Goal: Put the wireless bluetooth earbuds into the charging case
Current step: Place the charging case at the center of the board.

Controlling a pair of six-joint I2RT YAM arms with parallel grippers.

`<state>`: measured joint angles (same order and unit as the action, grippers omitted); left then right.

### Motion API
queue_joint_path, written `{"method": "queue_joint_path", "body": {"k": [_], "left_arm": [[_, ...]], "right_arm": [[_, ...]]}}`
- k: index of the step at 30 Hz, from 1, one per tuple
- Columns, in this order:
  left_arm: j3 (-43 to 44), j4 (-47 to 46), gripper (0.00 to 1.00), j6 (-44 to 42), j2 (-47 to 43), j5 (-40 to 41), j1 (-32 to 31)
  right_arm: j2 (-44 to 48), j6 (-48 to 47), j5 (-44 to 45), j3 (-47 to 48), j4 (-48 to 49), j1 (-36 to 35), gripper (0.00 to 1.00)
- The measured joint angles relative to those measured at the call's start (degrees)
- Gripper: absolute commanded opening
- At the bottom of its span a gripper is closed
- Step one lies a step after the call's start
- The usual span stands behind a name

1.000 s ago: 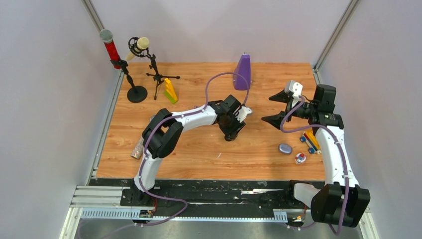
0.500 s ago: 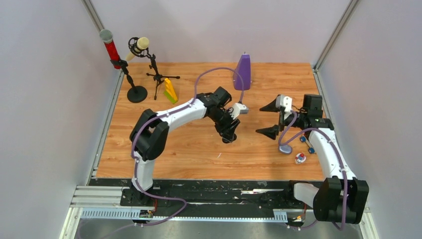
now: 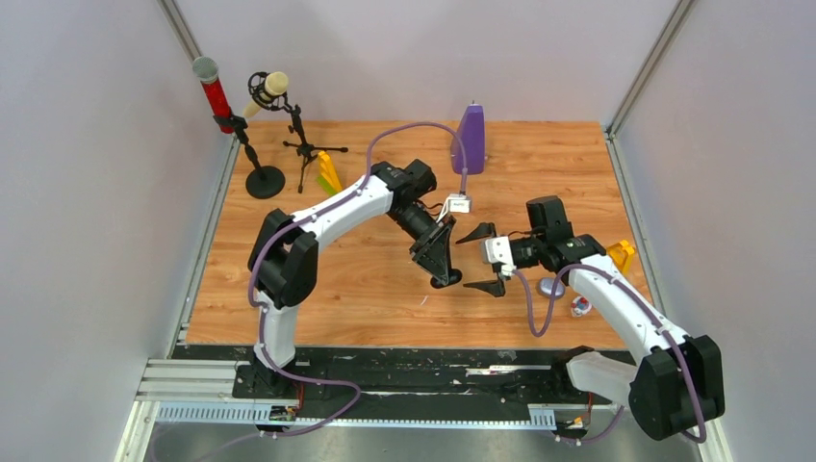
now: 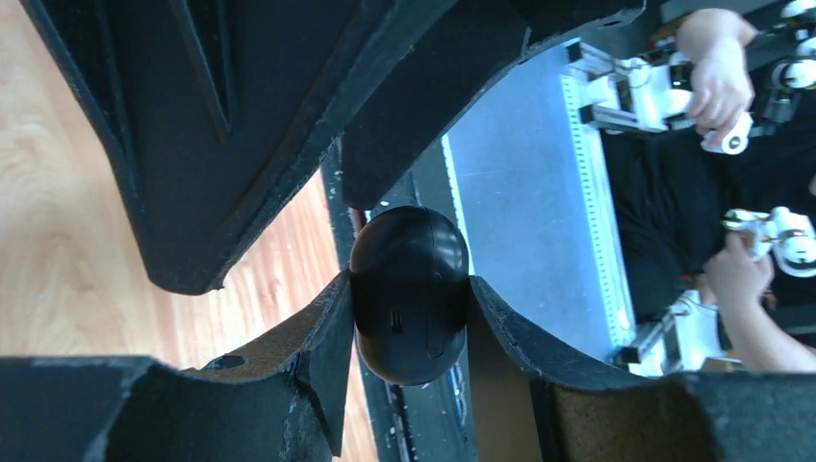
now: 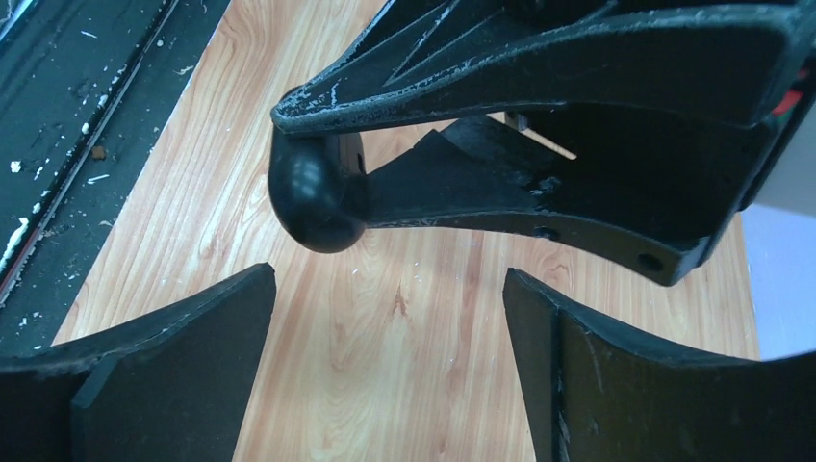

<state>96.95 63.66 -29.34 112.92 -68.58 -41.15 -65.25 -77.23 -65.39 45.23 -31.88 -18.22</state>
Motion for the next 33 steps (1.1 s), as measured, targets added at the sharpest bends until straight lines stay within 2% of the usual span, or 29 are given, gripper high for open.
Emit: {"method": "queue_joint_path", "body": {"k": [5, 10, 19, 27, 33], "left_arm": [[0.72, 5.18, 0.40, -3.89, 3.08, -5.27, 0.92], [0.72, 6.62, 0.41, -4.66, 3.54, -7.78, 1.77], [0.72, 6.84, 0.41, -4.63, 3.54, -9.27, 1.90], [0.24, 6.62, 0.42, -4.13, 3.56, -9.44, 2.01], [-0.11, 6.34, 0.42, -3.91, 3.56, -9.60, 1.90]], "right_arm": [[0.61, -0.33, 0.90, -0.26, 0.48, -0.52, 0.84], [1.79, -0.28, 0.79, -0.35, 0.87, -0.70, 0.77], [1.62, -0.22, 0.13, -0.33, 0.85, -3.89, 0.69], [0.70, 0.57, 0.57, -0.15, 0.85, -6.88, 0.50], [0.70, 1.09, 1.05, 0.22, 0.85, -7.26, 0.48]]}}
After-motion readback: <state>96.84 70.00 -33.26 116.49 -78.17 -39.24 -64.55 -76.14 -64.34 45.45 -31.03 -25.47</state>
